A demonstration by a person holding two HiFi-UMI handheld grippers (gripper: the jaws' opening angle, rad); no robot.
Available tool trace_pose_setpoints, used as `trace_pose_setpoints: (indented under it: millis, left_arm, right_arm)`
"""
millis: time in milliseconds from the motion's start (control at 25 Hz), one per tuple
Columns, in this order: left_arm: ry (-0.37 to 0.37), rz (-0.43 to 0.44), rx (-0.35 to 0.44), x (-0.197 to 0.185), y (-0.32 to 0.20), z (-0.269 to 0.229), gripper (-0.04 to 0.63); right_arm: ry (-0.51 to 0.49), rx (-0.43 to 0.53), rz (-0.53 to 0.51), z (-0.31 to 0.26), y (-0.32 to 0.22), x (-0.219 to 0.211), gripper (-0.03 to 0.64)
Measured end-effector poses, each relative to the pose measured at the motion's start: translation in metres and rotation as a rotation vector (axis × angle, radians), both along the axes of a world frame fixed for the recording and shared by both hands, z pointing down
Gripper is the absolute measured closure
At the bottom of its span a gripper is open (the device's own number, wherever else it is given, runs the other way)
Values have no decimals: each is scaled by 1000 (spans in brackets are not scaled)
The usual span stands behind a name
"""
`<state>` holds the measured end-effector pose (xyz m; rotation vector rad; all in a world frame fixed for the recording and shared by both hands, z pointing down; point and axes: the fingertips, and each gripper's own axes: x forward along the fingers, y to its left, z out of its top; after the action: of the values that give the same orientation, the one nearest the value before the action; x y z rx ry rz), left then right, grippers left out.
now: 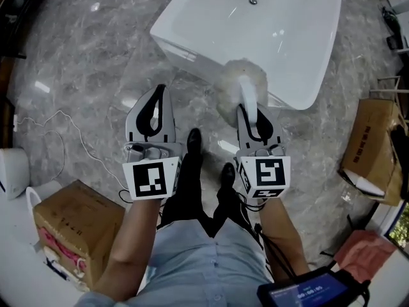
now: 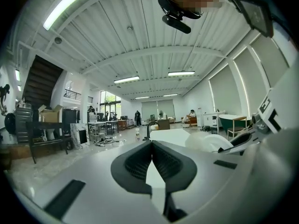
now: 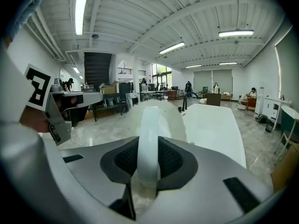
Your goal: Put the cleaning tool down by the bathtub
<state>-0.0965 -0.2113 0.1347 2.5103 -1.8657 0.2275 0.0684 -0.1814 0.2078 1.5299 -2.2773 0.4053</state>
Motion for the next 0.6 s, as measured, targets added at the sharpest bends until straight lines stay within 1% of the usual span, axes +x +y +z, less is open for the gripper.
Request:
trace_pose_setpoints:
  millis: [160, 280, 440, 600]
  left_arm:
    - [-13, 12, -48, -8, -15, 33, 578]
    - [-21, 6, -106, -13, -25, 61, 578]
    - [-14, 13, -86, -14, -44, 83, 578]
    - [-14, 18, -107, -16, -60, 121, 578]
  right_arm:
    - [6, -44, -12, 34, -8, -12, 523]
    - [10, -67, -23, 59, -17, -17, 523]
    - [9, -101, -26, 89, -28, -21, 522]
    - [13, -129, -25, 130, -39, -24, 522]
